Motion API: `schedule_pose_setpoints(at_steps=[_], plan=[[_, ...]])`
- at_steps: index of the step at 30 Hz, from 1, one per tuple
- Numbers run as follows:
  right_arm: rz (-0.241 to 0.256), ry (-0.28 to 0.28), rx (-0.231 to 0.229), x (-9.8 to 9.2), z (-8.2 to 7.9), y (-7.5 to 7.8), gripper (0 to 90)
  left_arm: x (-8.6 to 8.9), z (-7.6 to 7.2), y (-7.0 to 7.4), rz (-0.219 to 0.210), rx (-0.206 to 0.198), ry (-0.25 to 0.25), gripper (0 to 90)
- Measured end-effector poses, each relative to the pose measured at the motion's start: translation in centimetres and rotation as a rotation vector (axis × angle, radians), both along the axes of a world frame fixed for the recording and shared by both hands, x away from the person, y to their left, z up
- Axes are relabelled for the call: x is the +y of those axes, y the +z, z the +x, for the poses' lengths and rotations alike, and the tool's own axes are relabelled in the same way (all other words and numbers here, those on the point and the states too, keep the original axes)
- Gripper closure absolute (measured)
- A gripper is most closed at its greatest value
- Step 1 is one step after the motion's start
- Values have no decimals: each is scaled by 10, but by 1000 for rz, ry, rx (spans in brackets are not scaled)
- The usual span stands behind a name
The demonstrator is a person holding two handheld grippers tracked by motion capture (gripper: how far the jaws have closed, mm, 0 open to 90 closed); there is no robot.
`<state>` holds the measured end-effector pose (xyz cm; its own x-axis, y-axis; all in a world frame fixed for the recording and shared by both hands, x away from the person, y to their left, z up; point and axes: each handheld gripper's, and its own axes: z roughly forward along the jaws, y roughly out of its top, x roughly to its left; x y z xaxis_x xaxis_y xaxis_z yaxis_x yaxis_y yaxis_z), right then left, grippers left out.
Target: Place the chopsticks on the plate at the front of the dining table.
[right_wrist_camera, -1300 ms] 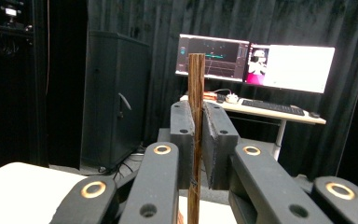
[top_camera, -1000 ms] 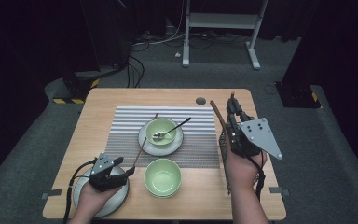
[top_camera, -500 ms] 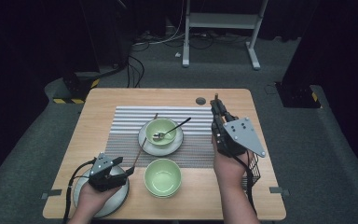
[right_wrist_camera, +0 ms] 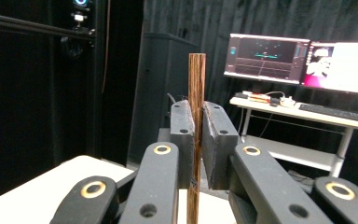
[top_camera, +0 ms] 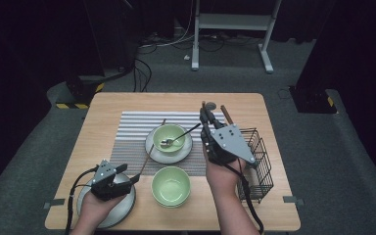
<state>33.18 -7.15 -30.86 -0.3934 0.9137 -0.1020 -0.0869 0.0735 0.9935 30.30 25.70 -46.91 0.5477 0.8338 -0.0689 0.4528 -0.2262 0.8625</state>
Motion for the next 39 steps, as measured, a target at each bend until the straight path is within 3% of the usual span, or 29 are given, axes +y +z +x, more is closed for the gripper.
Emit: schedule_pose_setpoints(at_steps=[25,39], plan=[[15,123,23,53,2,-12,834,6,-1,4,-24,-16,-2,354],[20,199,23,80,-9,-15,833,0,-4,6,-30,-31,-25,352]])
